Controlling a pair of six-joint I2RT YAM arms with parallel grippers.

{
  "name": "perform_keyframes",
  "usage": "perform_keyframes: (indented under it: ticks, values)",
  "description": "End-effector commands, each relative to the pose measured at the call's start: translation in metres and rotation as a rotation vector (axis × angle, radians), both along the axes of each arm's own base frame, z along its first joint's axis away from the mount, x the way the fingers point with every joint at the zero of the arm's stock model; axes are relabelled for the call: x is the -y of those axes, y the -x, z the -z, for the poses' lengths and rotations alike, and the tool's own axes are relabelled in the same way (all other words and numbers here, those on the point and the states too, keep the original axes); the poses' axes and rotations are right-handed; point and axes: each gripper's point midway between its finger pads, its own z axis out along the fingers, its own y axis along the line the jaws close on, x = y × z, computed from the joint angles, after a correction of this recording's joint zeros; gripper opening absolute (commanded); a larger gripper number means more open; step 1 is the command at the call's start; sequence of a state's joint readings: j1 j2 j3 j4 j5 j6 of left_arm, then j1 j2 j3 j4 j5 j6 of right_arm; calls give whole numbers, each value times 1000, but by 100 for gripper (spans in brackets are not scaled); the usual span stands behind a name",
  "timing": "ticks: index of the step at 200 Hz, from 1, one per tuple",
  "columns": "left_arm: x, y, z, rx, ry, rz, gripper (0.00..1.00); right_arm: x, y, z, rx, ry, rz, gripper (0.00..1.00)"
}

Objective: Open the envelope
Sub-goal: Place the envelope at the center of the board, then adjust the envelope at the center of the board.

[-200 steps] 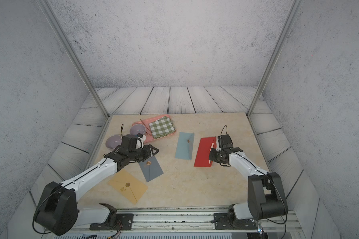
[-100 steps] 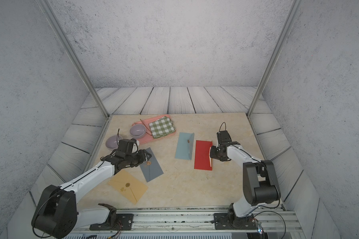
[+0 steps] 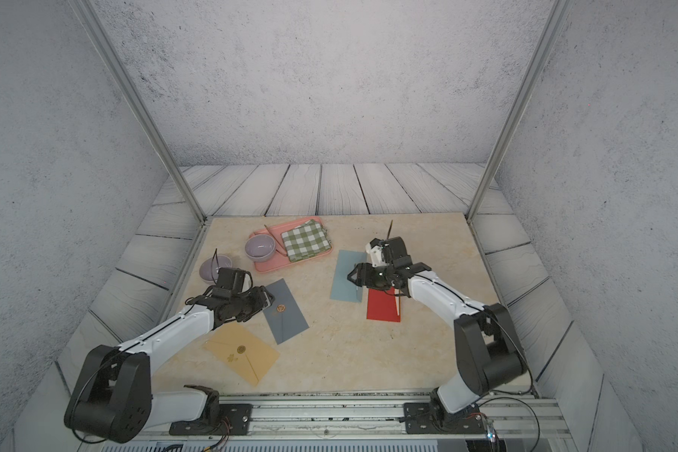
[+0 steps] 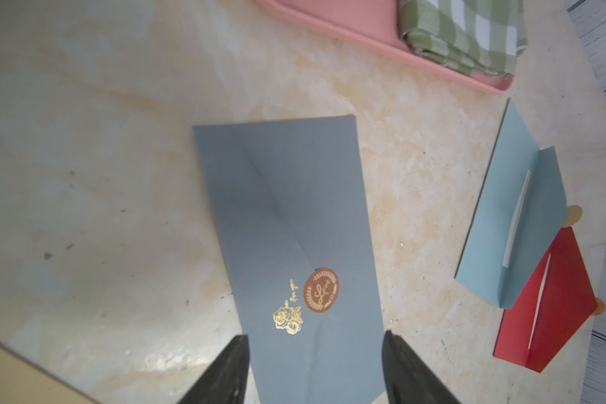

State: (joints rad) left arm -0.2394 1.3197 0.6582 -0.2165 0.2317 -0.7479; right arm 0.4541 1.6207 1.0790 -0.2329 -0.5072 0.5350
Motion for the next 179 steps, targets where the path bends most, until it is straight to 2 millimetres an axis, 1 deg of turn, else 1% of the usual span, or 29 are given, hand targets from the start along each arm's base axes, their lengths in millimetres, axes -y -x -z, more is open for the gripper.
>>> perform_keyframes:
  ticks: [1,13,22,31,41,62,82,107,133,142,158,171,179]
  values:
    - [-12,3,13,-35,-22,-58,65,-42,7,14,-38,-1,-91,62]
    - [-17,5,22,-57,-20,-87,65,-58,8,26,-54,34,-130,63]
    - [-17,6,29,-77,-7,-95,65,-68,10,38,-82,57,-166,62]
    - [-16,7,36,-106,17,-98,65,-75,11,48,-100,79,-183,62]
    - [-9,8,40,-144,58,-75,65,-83,10,57,-114,92,-201,62]
    - [-6,7,50,-194,78,-73,63,-98,10,70,-138,97,-233,61]
    - [-3,7,53,-203,93,-70,63,-112,16,81,-180,107,-281,61]
    - [3,9,55,-209,129,-52,61,-122,25,99,-214,134,-316,60]
    - [12,15,57,-219,161,-11,59,-125,32,116,-254,158,-332,60]
    - [12,18,58,-220,157,2,59,-126,35,119,-260,159,-342,59]
    - [14,17,57,-213,154,29,59,-126,48,124,-289,152,-377,58]
    - [23,14,55,-210,174,69,59,-126,59,125,-299,144,-406,57]
    - [31,14,54,-210,183,99,59,-125,66,122,-301,134,-424,57]
